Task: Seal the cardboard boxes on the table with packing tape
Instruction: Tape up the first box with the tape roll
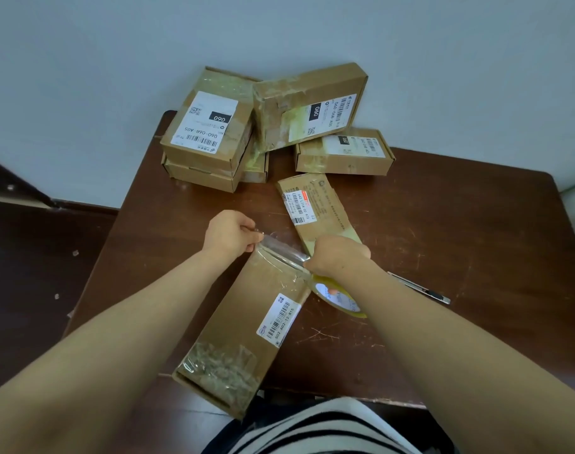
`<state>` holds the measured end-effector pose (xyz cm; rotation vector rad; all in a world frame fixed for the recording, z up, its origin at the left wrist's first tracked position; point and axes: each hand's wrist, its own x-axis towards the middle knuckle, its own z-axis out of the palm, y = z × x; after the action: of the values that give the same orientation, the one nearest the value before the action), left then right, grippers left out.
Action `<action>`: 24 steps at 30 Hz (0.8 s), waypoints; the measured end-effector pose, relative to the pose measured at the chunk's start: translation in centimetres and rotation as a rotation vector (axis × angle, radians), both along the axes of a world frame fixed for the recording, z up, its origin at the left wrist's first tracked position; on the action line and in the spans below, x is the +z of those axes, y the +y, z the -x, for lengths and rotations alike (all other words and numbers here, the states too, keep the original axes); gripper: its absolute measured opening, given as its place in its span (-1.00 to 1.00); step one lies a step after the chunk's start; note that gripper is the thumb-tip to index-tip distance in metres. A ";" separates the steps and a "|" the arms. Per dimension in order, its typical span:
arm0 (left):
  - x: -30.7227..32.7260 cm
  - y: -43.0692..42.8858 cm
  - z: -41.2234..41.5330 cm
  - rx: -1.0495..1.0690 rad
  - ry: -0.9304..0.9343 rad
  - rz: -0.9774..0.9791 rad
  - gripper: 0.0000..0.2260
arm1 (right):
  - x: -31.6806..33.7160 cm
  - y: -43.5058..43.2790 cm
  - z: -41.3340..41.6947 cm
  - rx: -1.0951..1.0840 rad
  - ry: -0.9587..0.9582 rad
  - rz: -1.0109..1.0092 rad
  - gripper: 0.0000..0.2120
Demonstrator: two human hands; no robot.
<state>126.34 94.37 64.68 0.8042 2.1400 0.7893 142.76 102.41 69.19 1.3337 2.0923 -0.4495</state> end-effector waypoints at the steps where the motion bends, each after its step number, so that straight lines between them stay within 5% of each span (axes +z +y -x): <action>1: 0.1 0.0 0.1 -0.016 0.029 0.010 -0.79 | -0.1 0.0 0.2 0.006 -0.009 0.002 -0.91; 18: -2.1 -1.4 0.4 -0.144 -0.026 -0.039 -0.70 | -0.9 -0.6 1.7 0.111 -0.056 -0.055 -0.75; 24: -1.8 -2.8 -1.5 -0.320 0.355 -0.321 -0.80 | -1.2 -1.0 1.5 0.159 -0.005 -0.097 -0.90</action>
<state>127.84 91.57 62.84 1.5101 2.1272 0.8799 141.24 101.41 68.04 1.2089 2.2202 -0.2803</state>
